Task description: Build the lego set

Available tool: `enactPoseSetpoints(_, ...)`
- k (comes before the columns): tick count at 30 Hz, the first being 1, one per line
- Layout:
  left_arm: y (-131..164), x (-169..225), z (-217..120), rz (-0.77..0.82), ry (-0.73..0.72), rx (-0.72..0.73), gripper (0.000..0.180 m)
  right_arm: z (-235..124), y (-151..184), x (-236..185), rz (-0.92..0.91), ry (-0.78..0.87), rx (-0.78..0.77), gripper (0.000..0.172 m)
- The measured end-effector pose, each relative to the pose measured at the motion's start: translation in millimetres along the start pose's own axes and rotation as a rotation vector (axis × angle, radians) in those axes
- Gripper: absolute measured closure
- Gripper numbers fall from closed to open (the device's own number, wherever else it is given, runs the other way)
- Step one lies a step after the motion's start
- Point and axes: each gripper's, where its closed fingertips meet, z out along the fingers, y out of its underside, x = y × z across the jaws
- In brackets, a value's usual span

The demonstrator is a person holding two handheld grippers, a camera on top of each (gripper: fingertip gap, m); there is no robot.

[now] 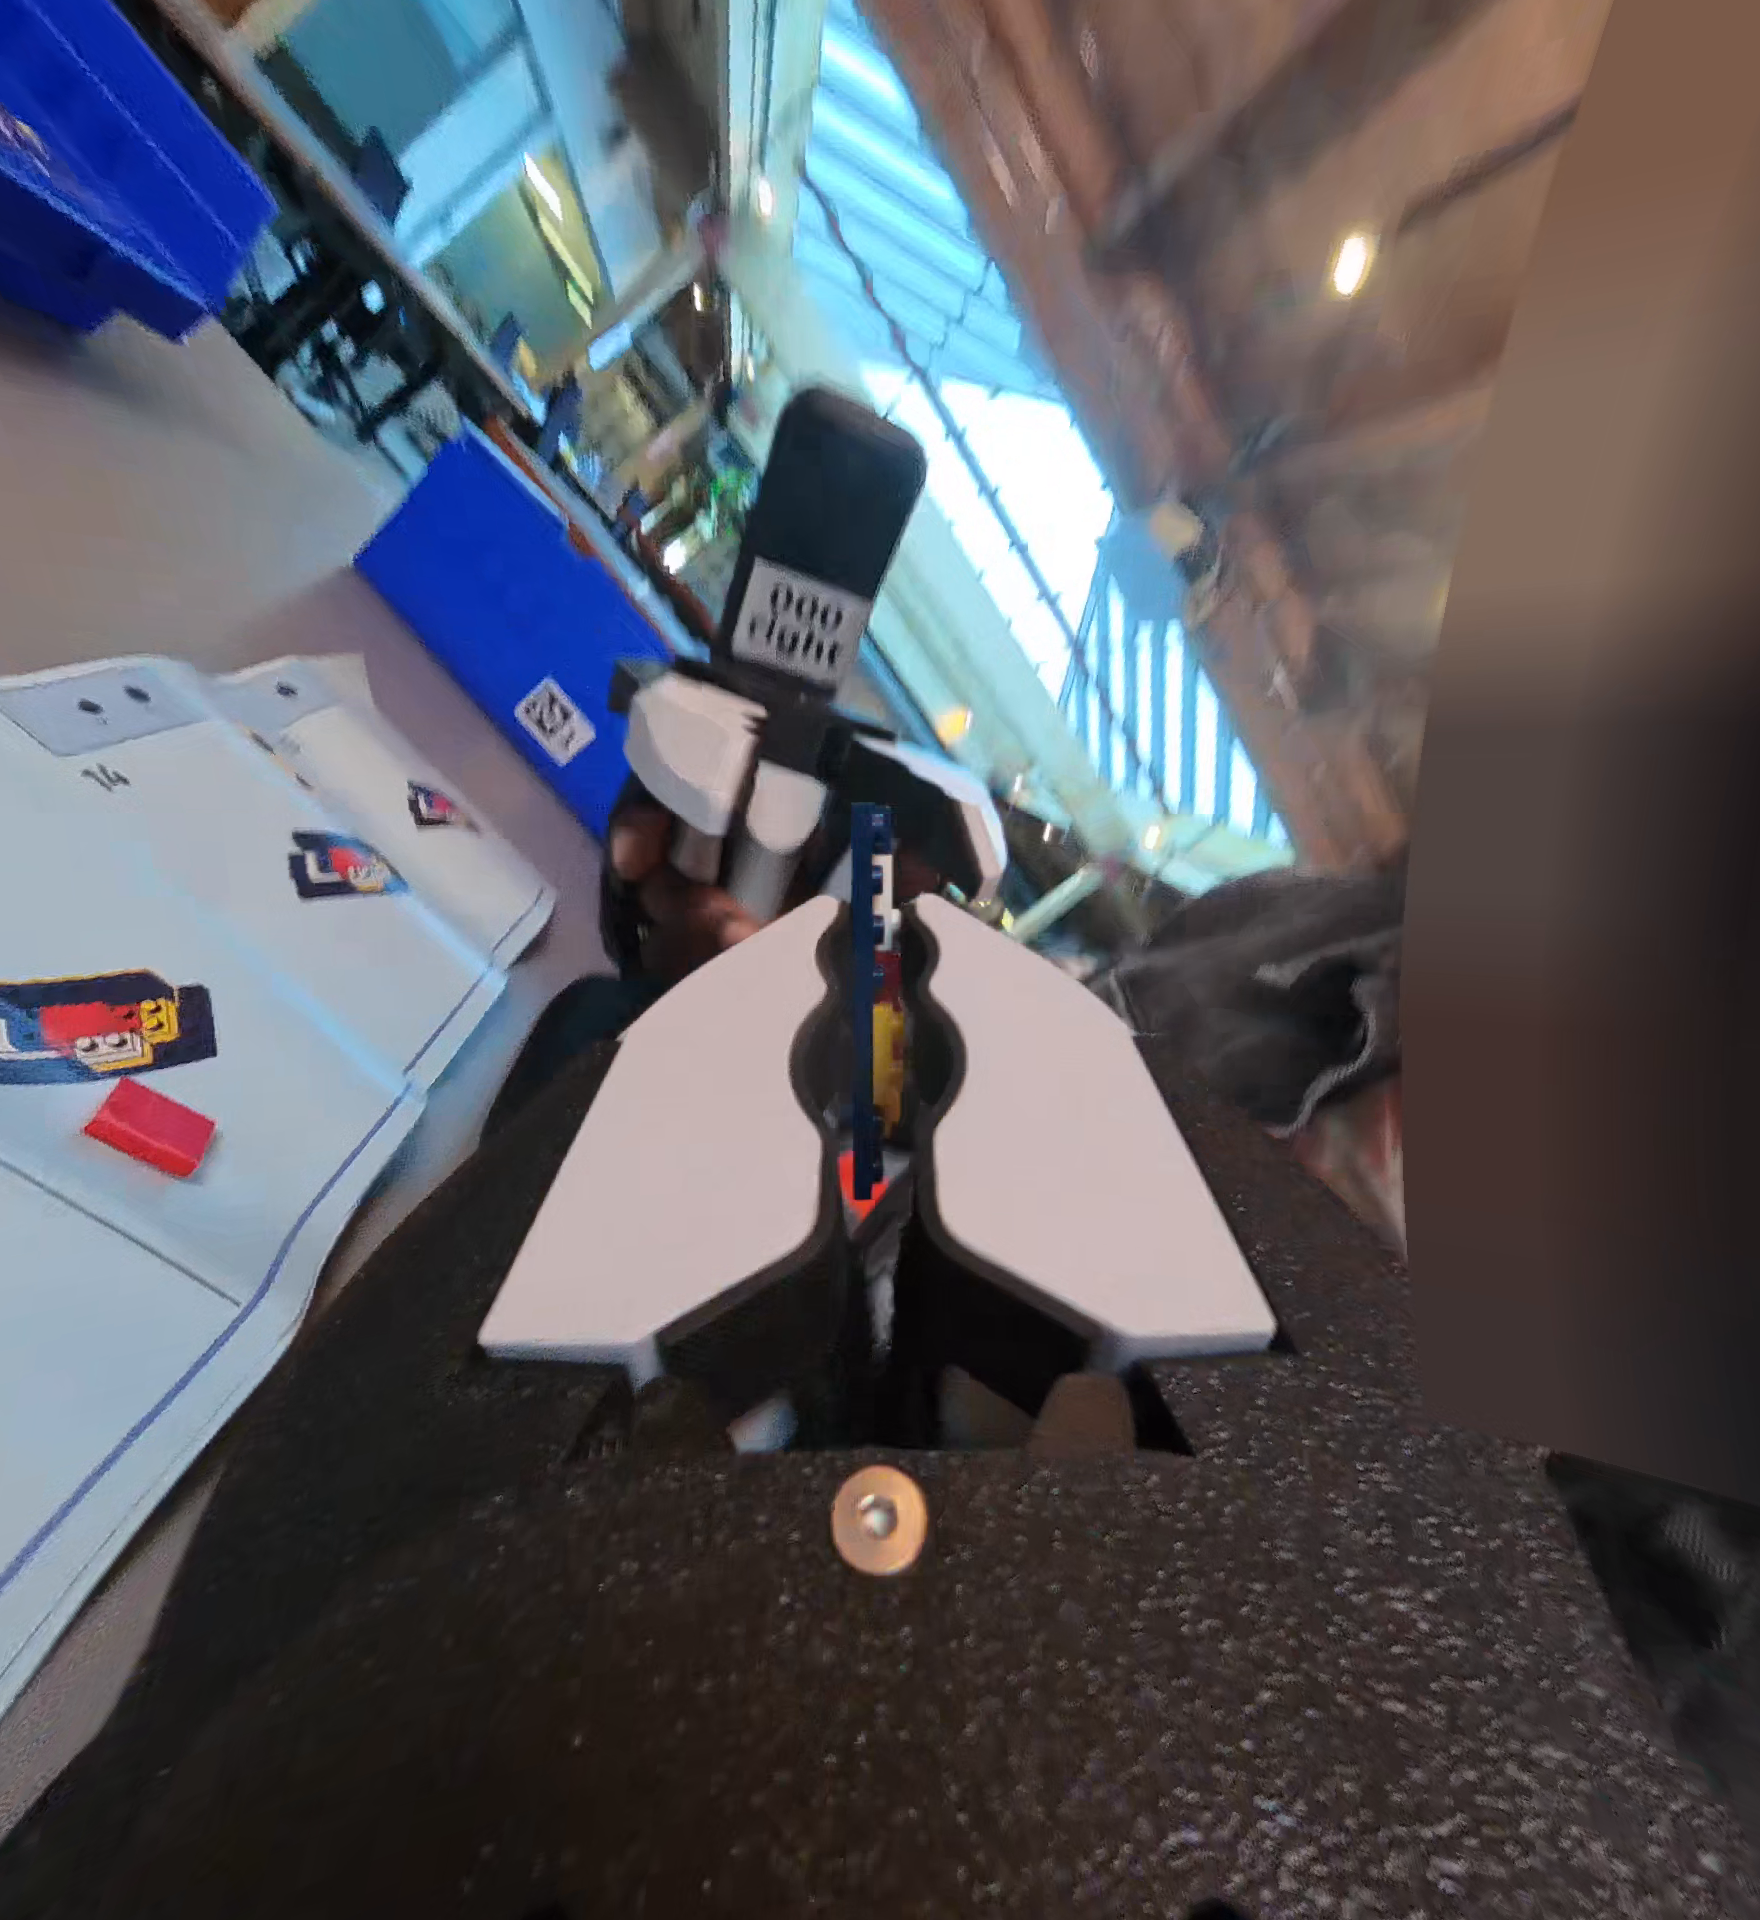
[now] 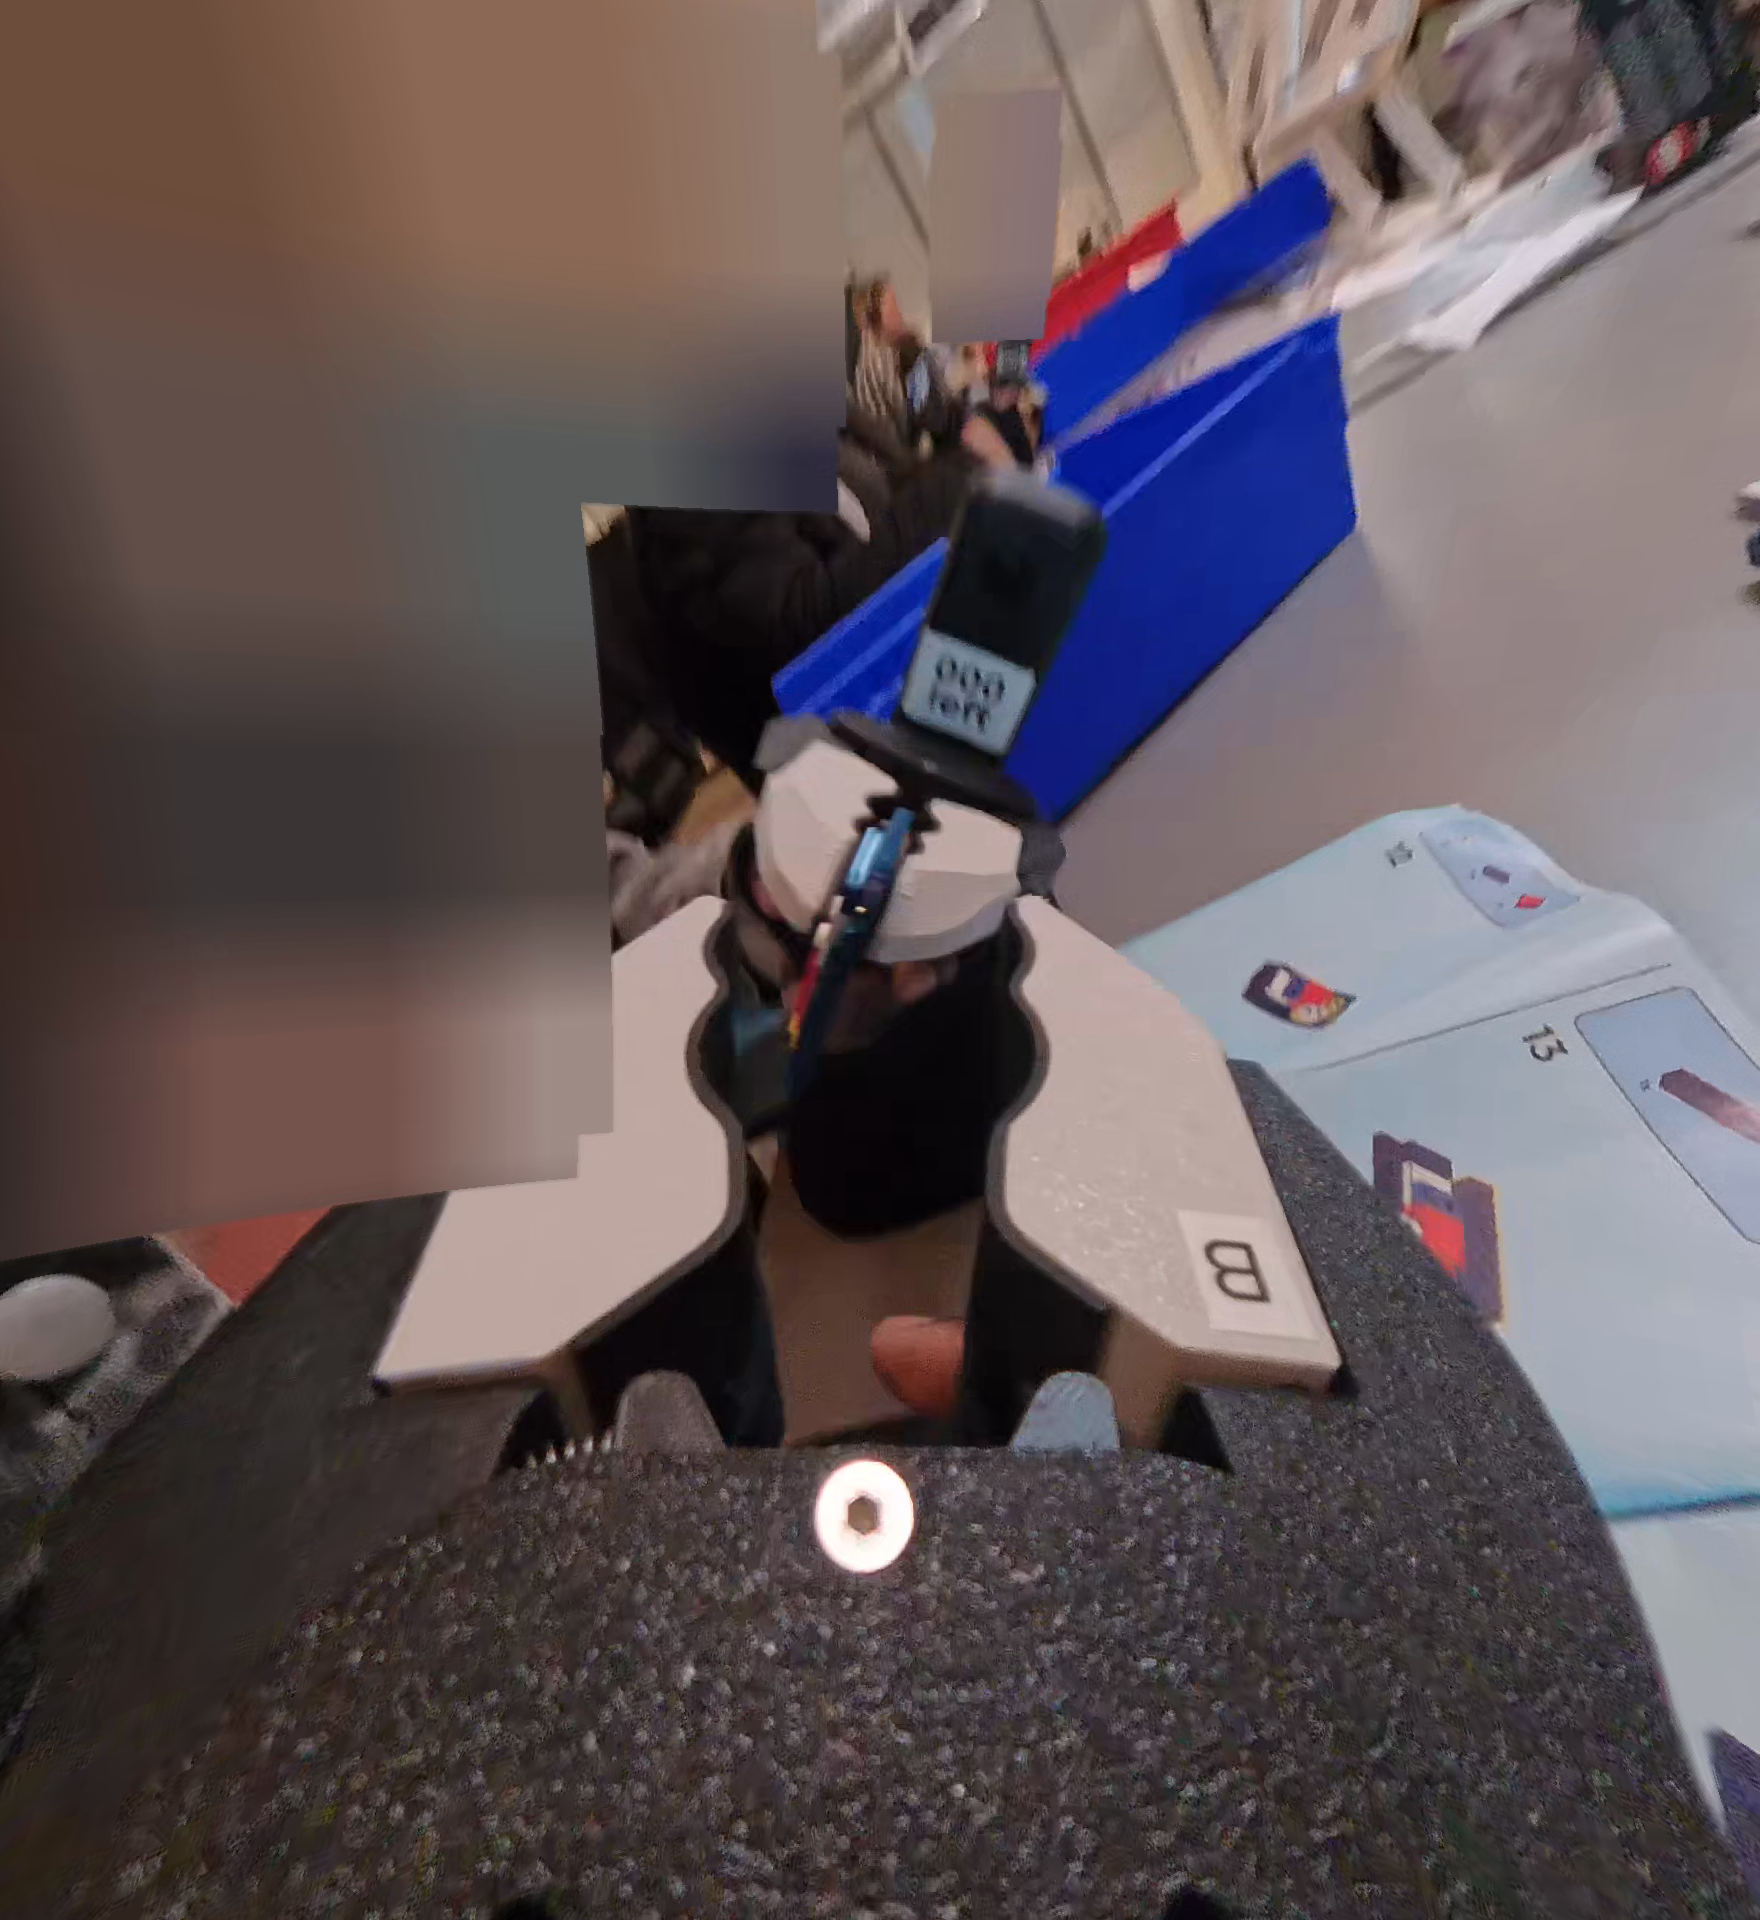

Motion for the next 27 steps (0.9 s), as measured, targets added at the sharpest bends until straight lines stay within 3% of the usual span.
enactPoseSetpoints(4, -17, -3, 1, -0.009, 0.004, 0.154, 0.173, 3, -14, 6, 0.089, 0.016, 0.202, 0.139)
enactPoseSetpoints(10, -17, -6, 6, 0.039, -0.031, 0.179, 0.173, 3, -20, 12, 0.096, 0.037, 0.345, 0.157)
enactPoseSetpoints(16, -14, -10, 8, 0.116, -0.084, 0.163, 0.173, 0, -17, 11, -0.003, 0.077, 0.297, 0.165)
enactPoseSetpoints(20, -17, 1, 10, 0.202, -0.040, 0.148, 0.162, 1, -15, 2, -0.053, 0.042, 0.268, 0.165)
enactPoseSetpoints(24, -16, 9, 10, 0.359, -0.048, 0.124, 0.163, 3, -17, -9, -0.140, 0.010, 0.245, 0.166)
enactPoseSetpoints(27, -14, 16, 11, 0.385, -0.002, 0.118, 0.160, 3, -18, -15, -0.186, -0.008, 0.228, 0.165)
